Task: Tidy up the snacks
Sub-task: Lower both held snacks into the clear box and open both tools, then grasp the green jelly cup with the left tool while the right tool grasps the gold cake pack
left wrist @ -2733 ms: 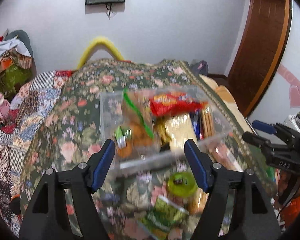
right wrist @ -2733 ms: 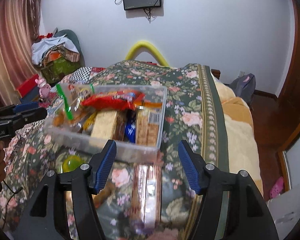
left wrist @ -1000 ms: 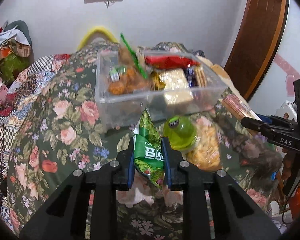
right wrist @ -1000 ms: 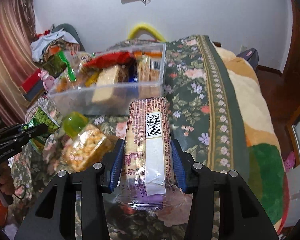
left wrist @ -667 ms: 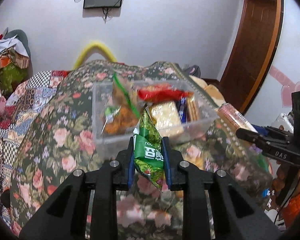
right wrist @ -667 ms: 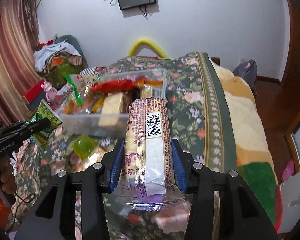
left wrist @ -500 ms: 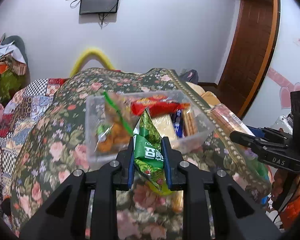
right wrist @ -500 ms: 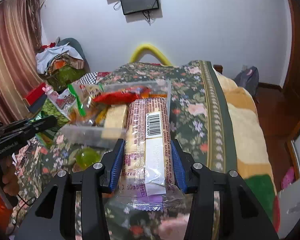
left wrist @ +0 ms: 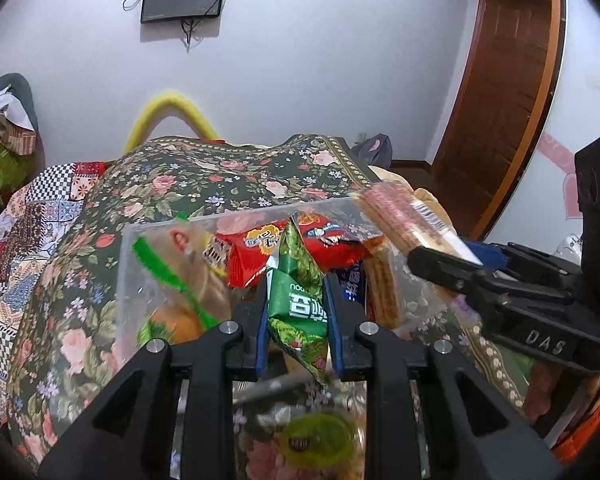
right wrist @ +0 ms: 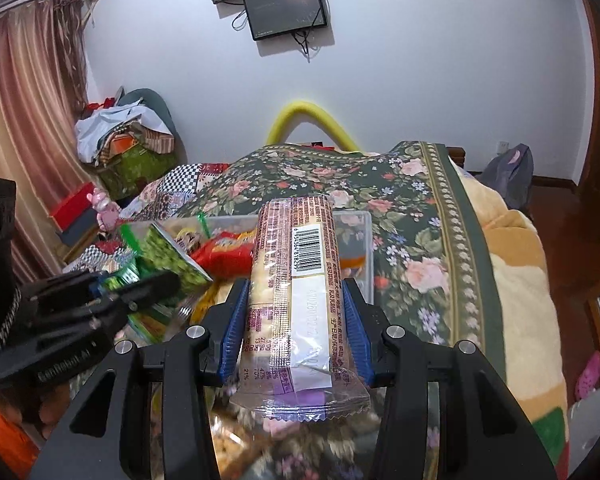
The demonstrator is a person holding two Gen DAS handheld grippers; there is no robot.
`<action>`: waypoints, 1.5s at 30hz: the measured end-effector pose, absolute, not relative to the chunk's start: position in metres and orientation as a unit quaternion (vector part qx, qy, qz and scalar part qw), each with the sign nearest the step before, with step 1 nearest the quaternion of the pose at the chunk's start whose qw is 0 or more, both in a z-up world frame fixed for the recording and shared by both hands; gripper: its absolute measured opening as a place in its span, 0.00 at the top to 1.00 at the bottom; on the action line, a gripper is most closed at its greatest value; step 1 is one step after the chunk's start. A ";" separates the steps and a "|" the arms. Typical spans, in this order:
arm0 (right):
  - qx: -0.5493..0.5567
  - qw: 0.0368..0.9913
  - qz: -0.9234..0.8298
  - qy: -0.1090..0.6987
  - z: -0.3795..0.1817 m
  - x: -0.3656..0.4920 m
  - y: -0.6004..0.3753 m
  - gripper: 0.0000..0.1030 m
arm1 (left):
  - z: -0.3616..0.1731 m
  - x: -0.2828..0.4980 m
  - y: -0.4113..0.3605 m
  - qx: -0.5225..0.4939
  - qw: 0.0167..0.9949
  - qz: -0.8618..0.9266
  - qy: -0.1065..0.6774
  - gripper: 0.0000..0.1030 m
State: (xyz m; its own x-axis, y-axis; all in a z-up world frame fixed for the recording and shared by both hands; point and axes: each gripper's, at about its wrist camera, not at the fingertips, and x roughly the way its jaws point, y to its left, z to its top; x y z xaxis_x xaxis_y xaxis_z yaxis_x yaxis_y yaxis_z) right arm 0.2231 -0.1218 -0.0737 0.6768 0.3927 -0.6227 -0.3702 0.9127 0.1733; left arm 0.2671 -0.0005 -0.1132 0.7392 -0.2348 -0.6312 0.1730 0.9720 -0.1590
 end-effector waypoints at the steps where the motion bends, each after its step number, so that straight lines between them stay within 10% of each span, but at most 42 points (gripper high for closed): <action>1: 0.016 0.915 0.209 0.345 -0.074 0.225 -0.120 0.59 | -0.114 0.270 -0.001 -0.048 0.931 -0.110 0.345 0.77; 14: 0.003 0.905 0.204 0.372 -0.092 0.247 -0.105 0.58 | -0.132 0.297 0.006 -0.062 0.922 -0.100 0.369 0.73; 19: -0.008 0.905 0.200 0.375 -0.090 0.242 -0.108 0.56 | -0.129 0.289 0.010 -0.056 0.926 -0.087 0.364 0.55; 45: -0.021 0.867 0.252 0.429 -0.112 0.166 -0.097 0.43 | -0.131 0.181 0.030 -0.026 0.918 -0.093 0.386 0.47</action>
State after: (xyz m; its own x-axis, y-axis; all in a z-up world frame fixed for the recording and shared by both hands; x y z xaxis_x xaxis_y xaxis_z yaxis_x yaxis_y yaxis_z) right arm 0.1657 -0.0966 -0.1120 0.5043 0.4189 -0.7551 -0.4549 0.8722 0.1800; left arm 0.1805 0.0298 -0.1313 0.6853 -0.1908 -0.7029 0.1505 0.9813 -0.1197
